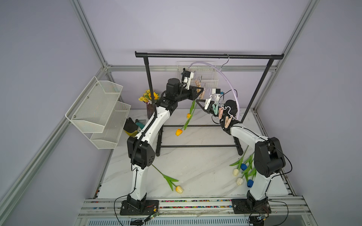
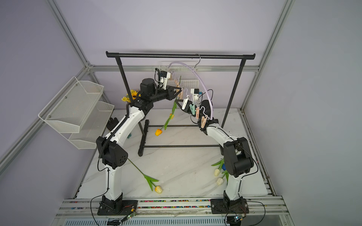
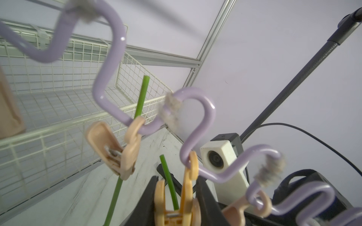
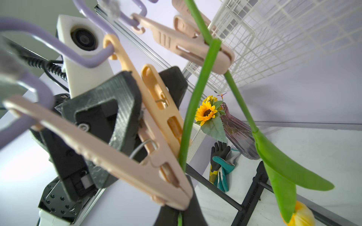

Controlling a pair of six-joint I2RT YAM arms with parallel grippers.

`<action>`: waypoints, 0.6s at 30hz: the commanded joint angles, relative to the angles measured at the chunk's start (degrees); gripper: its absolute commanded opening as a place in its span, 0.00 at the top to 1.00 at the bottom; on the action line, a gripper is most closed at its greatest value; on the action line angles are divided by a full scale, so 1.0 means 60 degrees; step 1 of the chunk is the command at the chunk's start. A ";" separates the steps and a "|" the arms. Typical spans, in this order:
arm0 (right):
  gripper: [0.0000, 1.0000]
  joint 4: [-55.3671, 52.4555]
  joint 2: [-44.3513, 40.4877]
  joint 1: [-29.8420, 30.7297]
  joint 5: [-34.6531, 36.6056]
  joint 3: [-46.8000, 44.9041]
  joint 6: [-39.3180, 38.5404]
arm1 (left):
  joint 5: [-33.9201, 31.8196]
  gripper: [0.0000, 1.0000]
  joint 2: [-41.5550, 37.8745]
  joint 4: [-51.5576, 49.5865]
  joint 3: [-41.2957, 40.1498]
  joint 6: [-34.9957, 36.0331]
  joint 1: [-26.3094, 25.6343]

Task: Dry the flowers on a clothes hanger
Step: Clamp the flower onto the hanger.

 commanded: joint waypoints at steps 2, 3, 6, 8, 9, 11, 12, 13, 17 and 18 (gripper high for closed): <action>1.00 0.1334 0.0031 -0.0036 -0.0416 0.0275 0.0556 | 0.0186 0.96 -0.0254 0.0588 -0.0018 -0.0258 -0.0008; 1.00 0.1489 0.0110 -0.0033 -0.0450 0.0313 0.0721 | 0.0188 0.96 -0.0240 0.0588 -0.0027 -0.0265 -0.0006; 1.00 0.1685 0.0276 -0.0009 -0.0477 0.0405 0.0944 | 0.0241 0.96 -0.0260 0.0669 -0.0050 -0.0344 -0.0007; 1.00 0.1721 0.0387 -0.0002 -0.0420 0.0439 0.1050 | 0.0328 0.96 -0.0276 0.0773 -0.0060 -0.0432 -0.0007; 1.00 0.1754 0.0415 -0.0014 -0.0382 0.0440 0.1110 | 0.0361 0.96 -0.0269 0.0820 -0.0073 -0.0468 -0.0008; 1.00 0.1758 0.0468 -0.0010 -0.0274 0.0444 0.1147 | 0.0386 0.96 -0.0269 0.0877 -0.0074 -0.0514 -0.0001; 1.00 0.1737 0.0496 0.0000 -0.0235 0.0459 0.1162 | 0.0381 0.96 -0.0279 0.0881 -0.0074 -0.0515 -0.0008; 1.00 0.1716 0.0531 -0.0011 -0.0214 0.0474 0.1185 | 0.0388 0.97 -0.0280 0.0888 -0.0075 -0.0527 -0.0008; 1.00 0.1597 0.0657 0.0056 -0.0125 0.0570 0.1191 | 0.0413 0.97 -0.0282 0.0950 -0.0075 -0.0586 -0.0007; 1.00 0.1604 0.0707 0.0068 -0.0097 0.0593 0.1204 | 0.0428 0.97 -0.0283 0.0970 -0.0075 -0.0613 -0.0008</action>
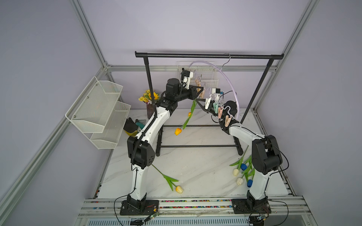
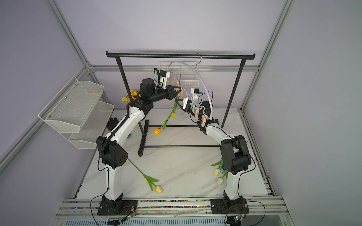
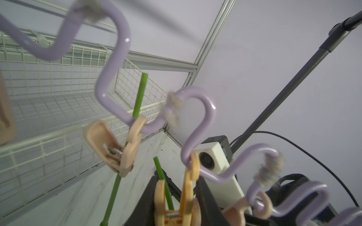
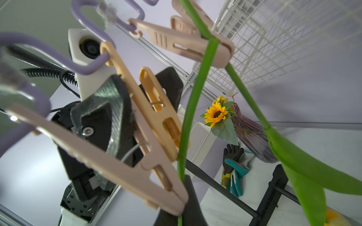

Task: Dry the flowers on a clothes hanger
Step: Clamp the flower onto the hanger.

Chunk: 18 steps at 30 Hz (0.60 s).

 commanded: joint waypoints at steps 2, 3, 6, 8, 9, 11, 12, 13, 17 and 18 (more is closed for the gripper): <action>1.00 0.0530 0.0241 0.0118 0.0140 0.0430 0.0151 | 0.0362 0.97 -0.0287 0.0554 0.0035 -0.0387 -0.0034; 1.00 0.0516 0.0288 0.0152 0.0135 0.0478 0.0158 | 0.0350 0.97 -0.0297 0.0550 0.0035 -0.0388 -0.0023; 1.00 0.0648 0.0370 0.0197 0.0080 0.0509 0.0251 | 0.0341 0.97 -0.0292 0.0582 0.0009 -0.0388 -0.0031; 1.00 0.0748 0.0333 0.0197 0.0048 0.0496 0.0276 | 0.0310 0.98 -0.0292 0.0565 -0.0035 -0.0374 -0.0028; 1.00 0.0749 0.0298 0.0193 0.0042 0.0480 0.0250 | 0.0307 0.98 -0.0291 0.0550 -0.0048 -0.0369 -0.0020; 1.00 0.0735 0.0219 0.0192 0.0017 0.0456 0.0170 | 0.0305 0.98 -0.0296 0.0586 -0.0093 -0.0373 -0.0019; 1.00 0.0748 0.0183 0.0197 0.0002 0.0435 0.0160 | 0.0302 0.98 -0.0297 0.0636 -0.0122 -0.0388 -0.0020; 1.00 0.0764 0.0165 0.0185 -0.0020 0.0427 0.0156 | 0.0298 0.98 -0.0279 0.0657 -0.0150 -0.0401 -0.0020; 1.00 0.0779 0.0179 0.0197 -0.0061 0.0481 0.0102 | 0.0417 0.98 -0.0251 0.0752 -0.0205 -0.0542 -0.0028; 1.00 0.0772 0.0201 0.0192 -0.0002 0.0518 0.0100 | 0.0444 0.98 -0.0264 0.0823 -0.0268 -0.0599 -0.0020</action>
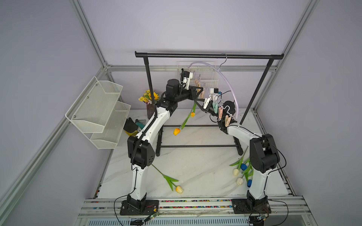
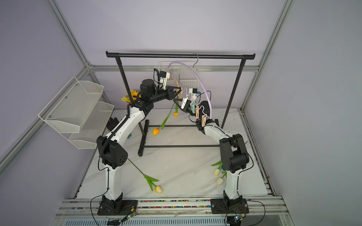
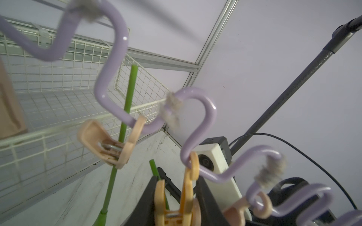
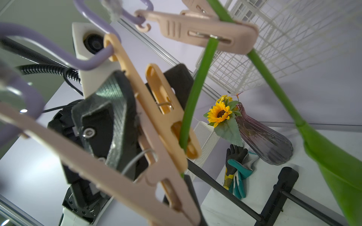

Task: Dry the flowers on a clothes hanger
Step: Clamp the flower onto the hanger.

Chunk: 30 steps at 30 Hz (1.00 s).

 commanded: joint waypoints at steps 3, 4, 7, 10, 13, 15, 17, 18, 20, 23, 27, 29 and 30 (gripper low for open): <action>1.00 0.0465 -0.0009 0.0068 0.0155 0.0476 0.0075 | 0.0461 0.98 -0.0327 0.0700 -0.0134 -0.0501 -0.0071; 1.00 0.0501 0.0042 0.0070 0.0170 0.0569 0.0130 | 0.0454 0.98 -0.0340 0.0730 -0.0167 -0.0501 -0.0063; 1.00 0.0524 0.0118 0.0067 0.0170 0.0701 0.0165 | 0.0400 0.98 -0.0384 0.0672 -0.0197 -0.0424 -0.0059; 1.00 0.0496 0.0103 0.0061 0.0127 0.0719 0.0114 | 0.0361 0.96 -0.0415 0.0572 -0.0198 -0.0345 -0.0056; 1.00 0.0414 0.0076 0.0066 0.0055 0.0678 -0.0015 | 0.0285 0.80 -0.0452 0.0490 -0.0197 -0.0283 -0.0027; 1.00 0.0273 0.0009 0.0054 0.0037 0.0603 -0.0166 | 0.0297 0.69 -0.0486 0.0515 -0.0199 -0.0283 -0.0006; 1.00 0.0114 -0.0049 0.0033 0.0047 0.0536 -0.0344 | 0.0286 0.60 -0.0528 0.0518 -0.0181 -0.0275 0.0018; 1.00 0.0012 -0.0079 0.0010 0.0039 0.0510 -0.0443 | 0.0286 0.56 -0.0568 0.0518 -0.0172 -0.0255 0.0020; 1.00 -0.0226 -0.0141 -0.0018 0.0040 0.0484 -0.0667 | 0.0240 0.50 -0.0630 0.0464 -0.0183 -0.0170 0.0035; 1.00 -0.0772 -0.0282 -0.0061 0.0132 0.0372 -0.1149 | 0.0195 0.42 -0.0750 0.0346 -0.0175 -0.0053 0.0053; 1.00 -0.1497 -0.0405 -0.0121 0.0283 0.0295 -0.1765 | 0.0137 0.34 -0.0923 0.0172 -0.0215 0.0067 0.0105; 1.00 -0.1878 -0.0480 -0.0138 0.0369 0.0231 -0.2128 | 0.0140 0.30 -0.1026 0.0133 -0.0295 0.0096 0.0133; 1.00 -0.2021 -0.0512 -0.0167 0.0411 0.0195 -0.2254 | 0.0135 0.29 -0.1072 0.0110 -0.0331 0.0112 0.0149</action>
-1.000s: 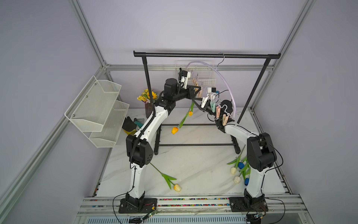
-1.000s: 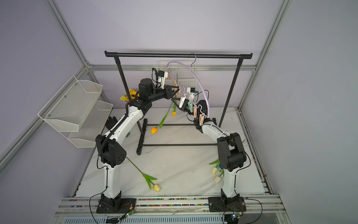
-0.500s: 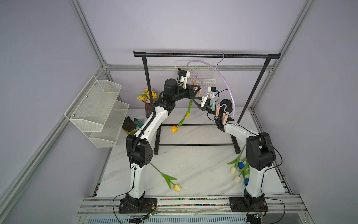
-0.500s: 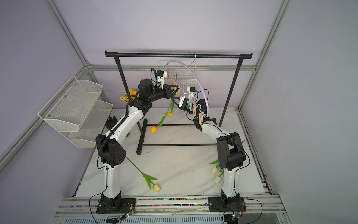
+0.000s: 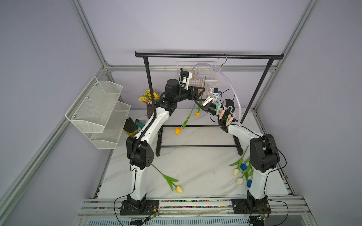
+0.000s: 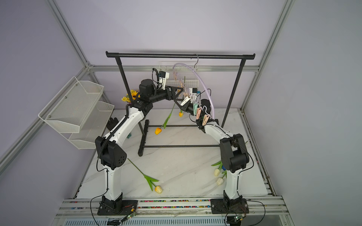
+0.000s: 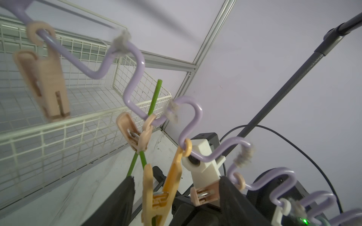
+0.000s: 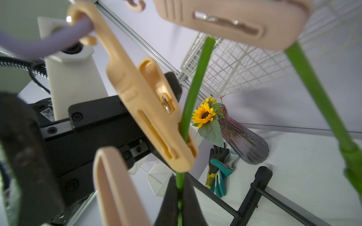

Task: Dry the flowers on a clothes hanger
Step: Clamp the flower onto the hanger.

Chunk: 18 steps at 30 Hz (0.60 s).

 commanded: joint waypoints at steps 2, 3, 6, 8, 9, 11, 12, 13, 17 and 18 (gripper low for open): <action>1.00 -0.0869 -0.0615 -0.0132 0.0322 -0.0243 -0.1043 | -0.0001 0.27 -0.0931 0.0126 -0.0308 0.0215 0.0131; 1.00 -0.0948 -0.0668 -0.0163 0.0380 -0.0320 -0.1128 | -0.0030 0.26 -0.1015 0.0127 -0.0411 0.0237 0.0146; 0.95 -0.1087 -0.0826 -0.0237 0.0493 -0.0539 -0.1363 | -0.0116 0.25 -0.1323 0.0146 -0.0790 0.0317 0.0177; 0.88 -0.1177 -0.0942 -0.0253 0.0504 -0.0607 -0.1542 | -0.0166 0.25 -0.1554 0.0168 -0.1039 0.0379 0.0216; 0.84 -0.1273 -0.0997 -0.0253 0.0532 -0.0619 -0.1635 | -0.0185 0.25 -0.1659 0.0172 -0.1151 0.0396 0.0219; 0.80 -0.1551 -0.1115 -0.0253 0.0631 -0.0674 -0.1882 | -0.0217 0.25 -0.1871 0.0125 -0.1384 0.0441 0.0245; 0.77 -0.1611 -0.1162 -0.0254 0.0653 -0.0707 -0.1955 | -0.0244 0.25 -0.1971 0.0087 -0.1469 0.0469 0.0248; 0.74 -0.1661 -0.1230 -0.0251 0.0681 -0.0773 -0.2054 | -0.0299 0.24 -0.2108 0.0055 -0.1617 0.0497 0.0269; 0.66 -0.2167 -0.1522 -0.0258 0.1060 -0.1042 -0.2618 | -0.0516 0.23 -0.2721 -0.0005 -0.2380 0.0617 0.0264; 0.65 -0.2309 -0.1586 -0.0265 0.1136 -0.1105 -0.2749 | -0.0572 0.23 -0.2872 -0.0003 -0.2568 0.0643 0.0278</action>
